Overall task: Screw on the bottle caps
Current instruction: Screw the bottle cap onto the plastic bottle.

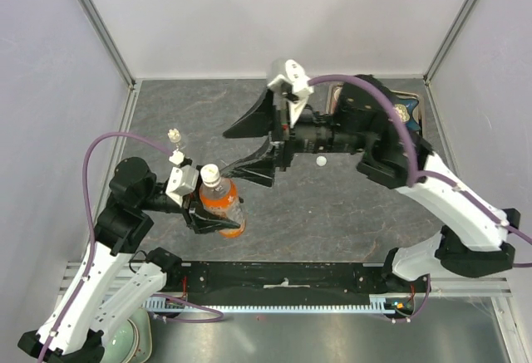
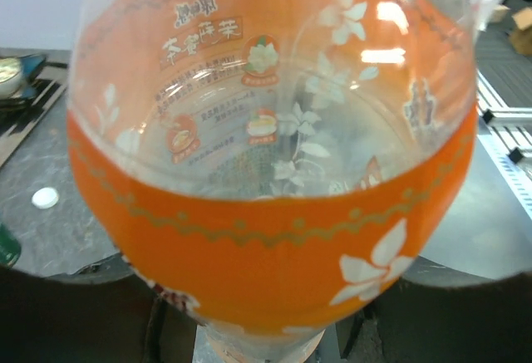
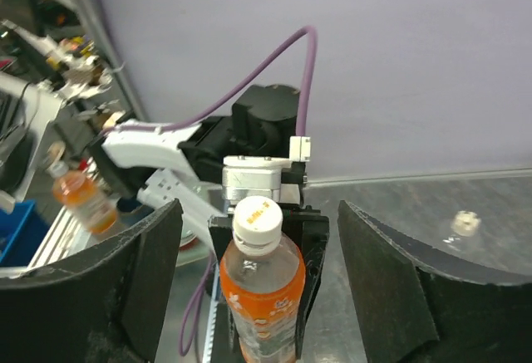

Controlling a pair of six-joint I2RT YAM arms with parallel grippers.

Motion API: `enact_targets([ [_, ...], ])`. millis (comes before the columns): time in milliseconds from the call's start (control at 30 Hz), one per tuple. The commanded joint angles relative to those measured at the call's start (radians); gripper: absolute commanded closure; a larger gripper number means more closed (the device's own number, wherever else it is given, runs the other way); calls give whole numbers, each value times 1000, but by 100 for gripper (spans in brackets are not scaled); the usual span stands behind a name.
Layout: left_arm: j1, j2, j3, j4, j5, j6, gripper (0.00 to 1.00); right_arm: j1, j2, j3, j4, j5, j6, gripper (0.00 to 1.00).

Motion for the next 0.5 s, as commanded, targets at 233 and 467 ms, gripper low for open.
enact_targets([
  [233, 6, -5, 18, -82, 180, 159, 98, -69, 136, -30, 259, -409, 213, 28],
  [467, 6, -13, 17, -91, 153, 172, 98, -71, 133, -116, 417, -498, 332, 35],
])
